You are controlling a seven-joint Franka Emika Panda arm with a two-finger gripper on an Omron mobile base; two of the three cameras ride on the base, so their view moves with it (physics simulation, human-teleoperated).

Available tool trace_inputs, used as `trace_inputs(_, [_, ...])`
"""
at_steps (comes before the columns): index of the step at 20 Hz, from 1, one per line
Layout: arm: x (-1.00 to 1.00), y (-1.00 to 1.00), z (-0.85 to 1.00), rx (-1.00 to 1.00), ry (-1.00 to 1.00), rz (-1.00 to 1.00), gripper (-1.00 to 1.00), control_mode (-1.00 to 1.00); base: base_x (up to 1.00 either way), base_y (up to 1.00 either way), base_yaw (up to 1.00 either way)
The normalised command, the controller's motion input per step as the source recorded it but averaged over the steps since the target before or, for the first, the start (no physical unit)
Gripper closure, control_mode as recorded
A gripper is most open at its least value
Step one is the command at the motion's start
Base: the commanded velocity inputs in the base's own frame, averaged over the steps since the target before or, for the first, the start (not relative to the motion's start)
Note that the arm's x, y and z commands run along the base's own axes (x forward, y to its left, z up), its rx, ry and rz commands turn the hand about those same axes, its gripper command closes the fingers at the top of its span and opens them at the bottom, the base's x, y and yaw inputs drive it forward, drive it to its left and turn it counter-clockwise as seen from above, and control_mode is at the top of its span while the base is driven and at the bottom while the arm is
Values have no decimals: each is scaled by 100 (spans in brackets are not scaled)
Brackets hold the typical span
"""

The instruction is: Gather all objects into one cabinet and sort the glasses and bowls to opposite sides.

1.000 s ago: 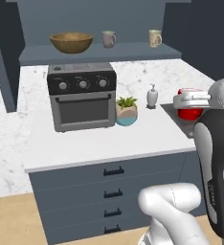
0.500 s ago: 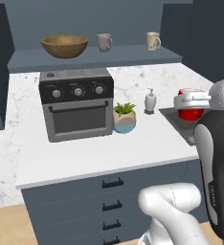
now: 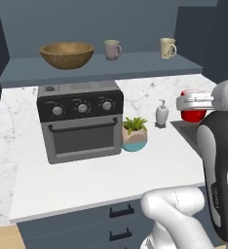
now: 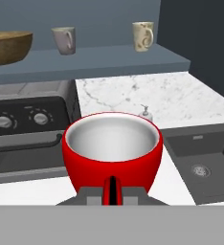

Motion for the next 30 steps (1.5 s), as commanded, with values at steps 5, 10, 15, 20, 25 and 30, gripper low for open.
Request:
trace_inputs(5, [0,0,0,0,0,0,100,100,49,-2,0])
trace_inputs(10, [0,0,0,0,0,0,100,100,13,0,0])
trace_inputs(15, [0,0,0,0,0,0,100,100,0,0,0])
trace_inputs(20, [-3,0,10,0,-1,0,100,-100,0,0,0])
trace_inputs(25, [2,0,63,0,0,0,100,-100,0,0,0])
trace_inputs(30, [27,0,60,0,1,0,100,-100,0,0,0])
